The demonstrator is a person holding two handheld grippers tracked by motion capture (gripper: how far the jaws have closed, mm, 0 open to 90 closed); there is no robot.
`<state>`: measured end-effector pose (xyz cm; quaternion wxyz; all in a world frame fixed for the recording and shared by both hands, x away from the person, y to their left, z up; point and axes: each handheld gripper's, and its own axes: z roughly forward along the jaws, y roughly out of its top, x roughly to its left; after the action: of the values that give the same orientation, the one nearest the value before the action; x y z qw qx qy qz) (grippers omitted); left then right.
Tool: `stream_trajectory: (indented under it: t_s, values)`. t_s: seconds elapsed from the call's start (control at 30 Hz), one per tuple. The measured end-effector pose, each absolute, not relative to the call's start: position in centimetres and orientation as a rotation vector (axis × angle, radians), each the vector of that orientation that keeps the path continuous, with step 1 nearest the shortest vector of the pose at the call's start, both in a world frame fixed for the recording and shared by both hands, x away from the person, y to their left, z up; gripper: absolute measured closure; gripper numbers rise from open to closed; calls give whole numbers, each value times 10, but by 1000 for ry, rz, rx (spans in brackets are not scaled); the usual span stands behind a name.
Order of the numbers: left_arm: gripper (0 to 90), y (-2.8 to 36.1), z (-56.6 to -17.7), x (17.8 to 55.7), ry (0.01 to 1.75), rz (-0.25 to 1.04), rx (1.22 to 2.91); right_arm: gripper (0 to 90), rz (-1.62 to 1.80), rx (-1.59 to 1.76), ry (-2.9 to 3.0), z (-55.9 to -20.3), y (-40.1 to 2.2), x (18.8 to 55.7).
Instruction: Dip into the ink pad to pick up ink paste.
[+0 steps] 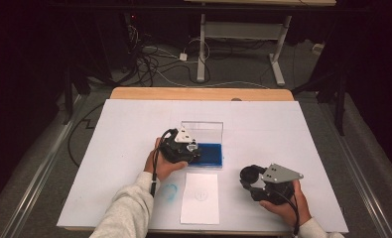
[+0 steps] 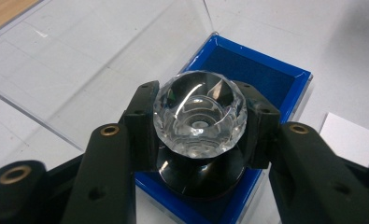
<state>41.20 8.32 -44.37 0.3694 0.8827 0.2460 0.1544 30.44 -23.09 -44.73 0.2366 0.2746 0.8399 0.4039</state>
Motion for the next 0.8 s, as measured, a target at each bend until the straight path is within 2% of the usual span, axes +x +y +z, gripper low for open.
stream_trajectory:
  t_s: [0.1, 0.23, 0.37, 0.63, 0.73, 0.8]
  values:
    - [544, 81, -443, 409, 619, 428, 2285, 381, 1109, 753, 2304, -447, -231, 304]
    - [543, 86, -445, 415, 631, 383, 2249, 381, 1104, 747, 2310, -448, -230, 305]
    - [543, 81, -444, 412, 627, 419, 2274, 381, 1107, 748, 2307, -448, -230, 304]
    - [543, 84, -444, 415, 631, 388, 2275, 381, 1111, 751, 2306, -447, -229, 304]
    - [543, 79, -442, 412, 623, 433, 2318, 380, 1113, 749, 2305, -447, -229, 304]
    - [543, 81, -442, 412, 627, 418, 2314, 381, 1115, 752, 2302, -447, -230, 304]
